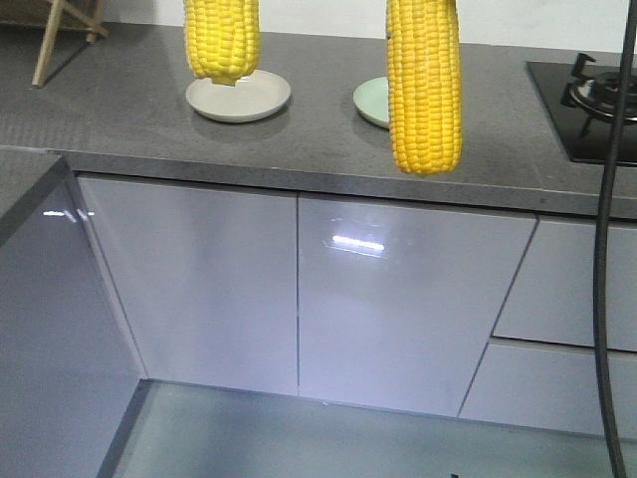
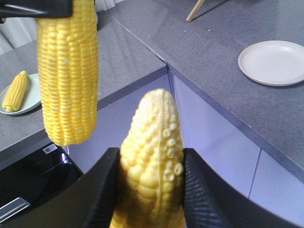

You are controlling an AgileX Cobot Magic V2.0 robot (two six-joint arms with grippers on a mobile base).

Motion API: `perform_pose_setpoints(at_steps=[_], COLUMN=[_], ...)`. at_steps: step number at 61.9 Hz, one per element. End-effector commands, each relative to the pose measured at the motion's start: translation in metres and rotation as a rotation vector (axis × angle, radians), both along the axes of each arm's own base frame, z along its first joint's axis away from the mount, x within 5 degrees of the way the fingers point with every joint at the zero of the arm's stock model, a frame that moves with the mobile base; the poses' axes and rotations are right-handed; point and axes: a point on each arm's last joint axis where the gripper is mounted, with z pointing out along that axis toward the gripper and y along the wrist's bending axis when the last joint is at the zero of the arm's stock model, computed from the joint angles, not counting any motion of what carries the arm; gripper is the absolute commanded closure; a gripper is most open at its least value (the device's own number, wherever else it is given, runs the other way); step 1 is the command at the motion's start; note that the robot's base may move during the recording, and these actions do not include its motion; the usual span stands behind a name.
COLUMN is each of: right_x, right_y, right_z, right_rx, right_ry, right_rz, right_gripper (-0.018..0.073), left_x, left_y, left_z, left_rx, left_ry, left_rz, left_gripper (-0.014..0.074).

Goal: Distribute corn equally
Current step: 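Drive the base toward the counter with the two empty plates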

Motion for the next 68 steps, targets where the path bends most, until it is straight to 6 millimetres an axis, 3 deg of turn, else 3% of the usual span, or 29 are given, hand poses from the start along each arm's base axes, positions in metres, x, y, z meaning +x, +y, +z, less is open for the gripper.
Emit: perform_pose_setpoints(at_steps=[1, 68], right_x=[-0.0193, -0.0193], right_y=[-0.0003, -0.0003], right_z=[0.0179, 0.0179], right_rx=[0.034, 0.034], right_ry=[-0.045, -0.045], right_rz=[0.033, 0.033], right_gripper=[0.0561, 0.0561], left_x=[-0.0239, -0.0239], left_y=[0.0044, 0.0044], left_z=[0.0233, 0.0233], left_rx=[-0.06, -0.06], left_ry=[-0.075, -0.075], left_rz=[-0.014, -0.014], left_gripper=[0.0604, 0.0604])
